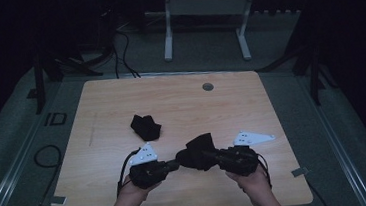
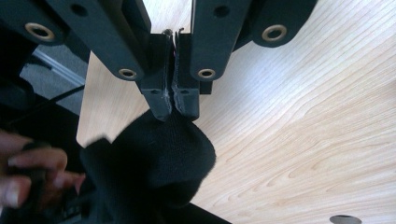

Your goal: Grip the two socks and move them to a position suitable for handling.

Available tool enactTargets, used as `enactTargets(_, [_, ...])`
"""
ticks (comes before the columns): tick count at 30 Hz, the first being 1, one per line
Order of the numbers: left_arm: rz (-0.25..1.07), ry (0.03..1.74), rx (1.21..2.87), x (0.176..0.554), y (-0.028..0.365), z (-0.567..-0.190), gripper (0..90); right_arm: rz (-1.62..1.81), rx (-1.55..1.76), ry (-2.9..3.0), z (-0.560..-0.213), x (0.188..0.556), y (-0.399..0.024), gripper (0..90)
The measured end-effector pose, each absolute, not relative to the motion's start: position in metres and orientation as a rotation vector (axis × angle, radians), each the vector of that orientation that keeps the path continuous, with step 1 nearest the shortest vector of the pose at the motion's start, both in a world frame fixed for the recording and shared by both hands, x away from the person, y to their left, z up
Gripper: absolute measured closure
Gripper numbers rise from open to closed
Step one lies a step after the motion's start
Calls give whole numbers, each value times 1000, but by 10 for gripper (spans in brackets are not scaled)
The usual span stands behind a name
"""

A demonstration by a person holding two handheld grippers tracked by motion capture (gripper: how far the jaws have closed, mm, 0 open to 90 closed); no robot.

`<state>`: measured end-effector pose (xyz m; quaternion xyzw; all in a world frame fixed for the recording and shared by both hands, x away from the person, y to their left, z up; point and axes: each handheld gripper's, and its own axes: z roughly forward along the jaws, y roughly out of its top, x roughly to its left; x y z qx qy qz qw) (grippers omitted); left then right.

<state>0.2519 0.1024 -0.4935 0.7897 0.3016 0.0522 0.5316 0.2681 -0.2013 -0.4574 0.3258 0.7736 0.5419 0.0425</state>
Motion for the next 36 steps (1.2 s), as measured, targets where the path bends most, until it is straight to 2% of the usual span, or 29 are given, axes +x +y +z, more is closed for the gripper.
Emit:
enactTargets(10, [184,728,1894,246,115,-483,874,1677,1041,2311,-454,266,-222,789])
enactTargets(13, [184,752,1884,246,126,-481,874,1674,1117,2244,-453,265,-243,818])
enactTargets(19, [195,790,1897,242,143,-481,873,1650,1188,2212,-459,262,-263,819])
enactTargets(29, [99,845,1983,235,148,-516,871,1514,1337,2299,-503,256,-277,816])
enactTargets(36, [10,905,2043,243,147,-548,869,1347,1386,2405,-539,261,-274,771])
